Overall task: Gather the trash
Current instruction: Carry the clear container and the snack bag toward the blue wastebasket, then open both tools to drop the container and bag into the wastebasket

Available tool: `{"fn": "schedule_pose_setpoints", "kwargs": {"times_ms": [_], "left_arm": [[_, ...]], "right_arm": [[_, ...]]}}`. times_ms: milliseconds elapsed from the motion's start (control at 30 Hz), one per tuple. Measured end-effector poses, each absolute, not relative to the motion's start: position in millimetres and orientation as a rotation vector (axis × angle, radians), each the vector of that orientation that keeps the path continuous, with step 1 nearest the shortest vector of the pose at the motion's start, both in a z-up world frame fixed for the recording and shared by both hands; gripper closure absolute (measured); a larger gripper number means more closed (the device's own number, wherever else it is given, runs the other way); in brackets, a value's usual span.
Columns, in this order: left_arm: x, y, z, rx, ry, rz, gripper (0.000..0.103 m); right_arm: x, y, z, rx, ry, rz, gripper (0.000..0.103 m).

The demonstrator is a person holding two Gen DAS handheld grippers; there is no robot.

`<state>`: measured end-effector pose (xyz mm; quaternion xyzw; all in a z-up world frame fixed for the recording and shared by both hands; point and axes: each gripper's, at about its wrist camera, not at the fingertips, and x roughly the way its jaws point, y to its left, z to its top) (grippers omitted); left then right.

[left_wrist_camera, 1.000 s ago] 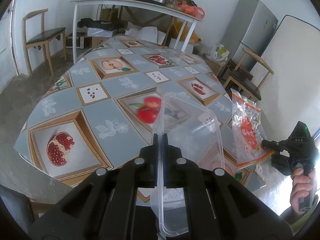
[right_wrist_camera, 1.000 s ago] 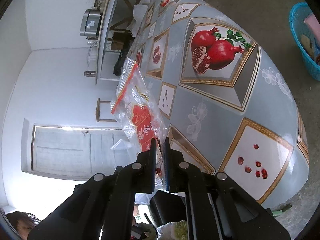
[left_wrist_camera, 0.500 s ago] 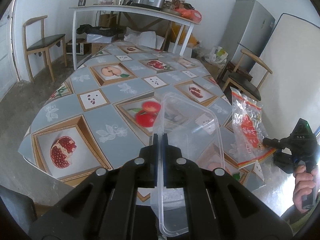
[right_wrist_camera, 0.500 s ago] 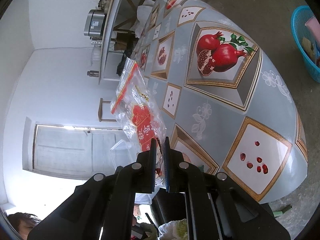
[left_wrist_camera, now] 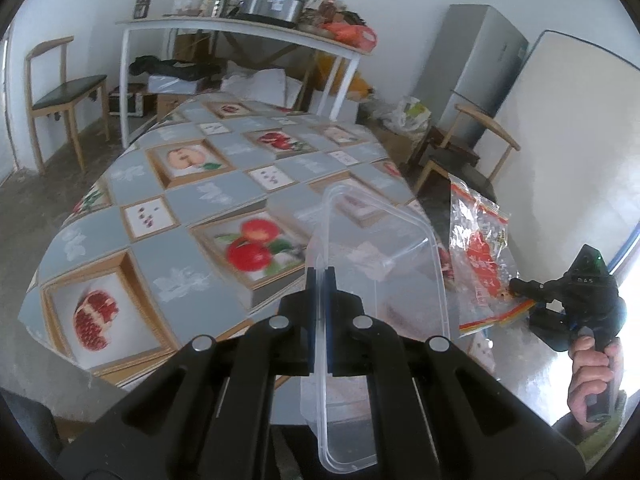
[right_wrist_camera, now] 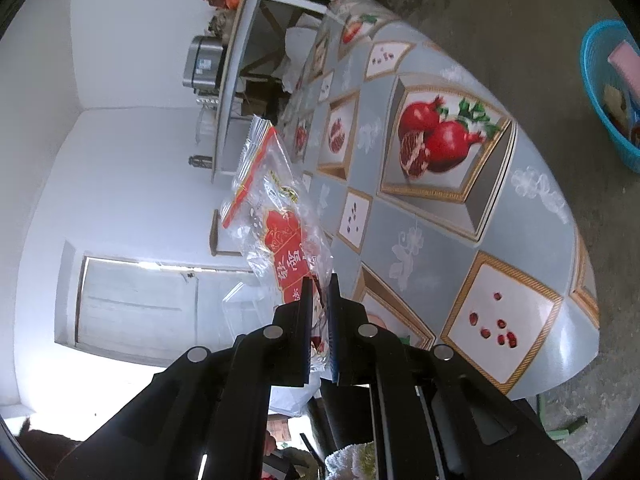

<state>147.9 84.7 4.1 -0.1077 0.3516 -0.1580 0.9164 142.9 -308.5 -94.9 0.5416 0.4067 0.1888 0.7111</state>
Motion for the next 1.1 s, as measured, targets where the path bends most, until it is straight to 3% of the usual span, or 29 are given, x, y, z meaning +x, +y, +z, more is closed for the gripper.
{"fn": "schedule_pose_setpoints", "kwargs": {"times_ms": [300, 600, 833, 1100], "left_arm": [[169, 38, 23, -0.241, 0.741, -0.496, 0.101], [208, -74, 40, -0.176, 0.812, -0.747, 0.101], [244, -198, 13, -0.075, 0.98, -0.854, 0.101], [285, -328, -56, 0.083, 1.156, -0.839, 0.101]], "right_arm": [[98, -376, -75, 1.241, 0.729, 0.301, 0.096], [13, -479, -84, 1.293, 0.537, 0.003, 0.096], [-4, -532, -153, 1.384, 0.563, -0.135, 0.096], [56, -557, -254, 1.468, 0.683, -0.216, 0.096]]}}
